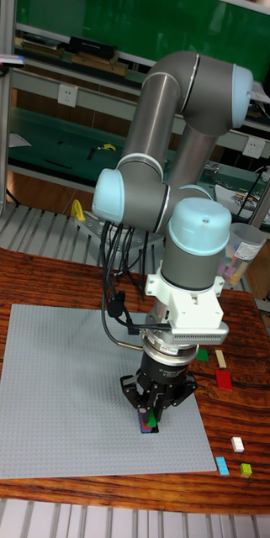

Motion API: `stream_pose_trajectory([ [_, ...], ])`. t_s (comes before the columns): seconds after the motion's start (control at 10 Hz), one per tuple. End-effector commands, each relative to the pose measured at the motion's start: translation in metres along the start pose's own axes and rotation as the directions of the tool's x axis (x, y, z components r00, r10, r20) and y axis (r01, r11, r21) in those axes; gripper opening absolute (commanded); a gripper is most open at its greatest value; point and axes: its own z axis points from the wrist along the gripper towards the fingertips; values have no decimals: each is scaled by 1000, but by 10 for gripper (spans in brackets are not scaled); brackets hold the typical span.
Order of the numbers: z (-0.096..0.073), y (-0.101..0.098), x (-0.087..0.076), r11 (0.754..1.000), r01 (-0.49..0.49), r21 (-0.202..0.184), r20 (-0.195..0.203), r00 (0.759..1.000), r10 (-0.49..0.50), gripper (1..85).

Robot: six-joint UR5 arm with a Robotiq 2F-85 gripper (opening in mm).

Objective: Build with small Lego blocks

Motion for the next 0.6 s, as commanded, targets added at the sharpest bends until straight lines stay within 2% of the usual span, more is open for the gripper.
stream_pose_trajectory([
  [0.0, -4, -6, 1, 1000, 6, -2, 1, 1000, -6, 13],
  [0.5, -6, -9, 3, 1000, 8, 2, -2, 1000, -8, 13],
])
